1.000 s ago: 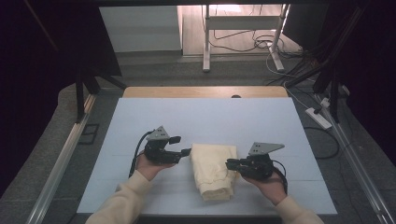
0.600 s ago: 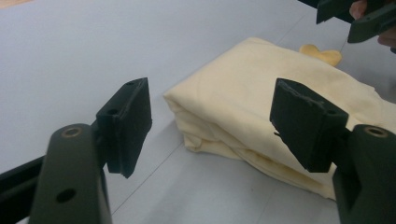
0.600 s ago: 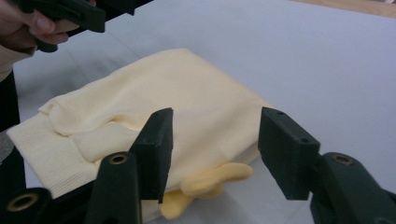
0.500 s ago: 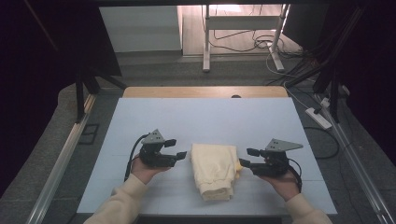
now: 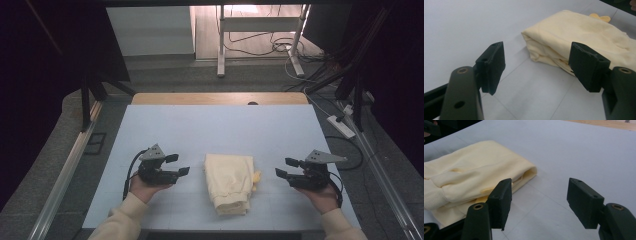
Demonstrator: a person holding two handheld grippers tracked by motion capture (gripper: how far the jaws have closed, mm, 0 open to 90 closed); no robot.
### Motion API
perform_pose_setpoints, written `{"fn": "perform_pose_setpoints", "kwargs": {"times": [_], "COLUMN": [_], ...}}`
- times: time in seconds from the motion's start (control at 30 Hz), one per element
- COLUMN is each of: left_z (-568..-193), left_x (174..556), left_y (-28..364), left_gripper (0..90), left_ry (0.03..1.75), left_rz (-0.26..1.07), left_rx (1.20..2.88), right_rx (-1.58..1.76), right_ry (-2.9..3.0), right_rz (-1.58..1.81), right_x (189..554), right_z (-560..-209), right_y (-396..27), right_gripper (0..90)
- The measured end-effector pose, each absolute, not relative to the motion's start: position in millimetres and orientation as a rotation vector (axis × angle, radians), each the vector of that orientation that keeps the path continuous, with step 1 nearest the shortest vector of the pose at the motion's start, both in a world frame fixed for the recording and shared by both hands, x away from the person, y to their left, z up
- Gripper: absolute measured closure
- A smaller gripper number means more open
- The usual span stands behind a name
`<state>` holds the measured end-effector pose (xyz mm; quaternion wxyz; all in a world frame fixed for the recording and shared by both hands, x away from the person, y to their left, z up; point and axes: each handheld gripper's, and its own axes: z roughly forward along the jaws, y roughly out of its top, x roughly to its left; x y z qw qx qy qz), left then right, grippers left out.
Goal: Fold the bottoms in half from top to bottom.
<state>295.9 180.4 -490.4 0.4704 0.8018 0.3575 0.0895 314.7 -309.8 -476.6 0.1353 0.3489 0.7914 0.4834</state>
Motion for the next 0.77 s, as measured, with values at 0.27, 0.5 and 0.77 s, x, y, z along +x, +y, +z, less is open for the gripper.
{"fn": "perform_pose_setpoints", "kwargs": {"times": [0.27,0.5,0.77], "left_z": [-490.4,-491.3,-491.2], "left_x": [294.2,295.1,295.3], "left_y": [187.0,185.2,186.5], "left_gripper": [29.8,29.7,29.6], "left_ry": [0.888,0.884,0.893], "left_rz": [0.222,0.217,0.213], "left_rx": [1.953,1.963,1.958], "right_rx": [1.010,1.001,0.989], "right_ry": [2.288,2.295,2.314], "right_rz": [1.383,1.377,1.360], "right_x": [312.6,313.0,313.6], "right_z": [-478.7,-479.7,-481.5], "right_y": [-318.9,-317.4,-314.8], "right_gripper": [36.4,35.9,35.3]}}
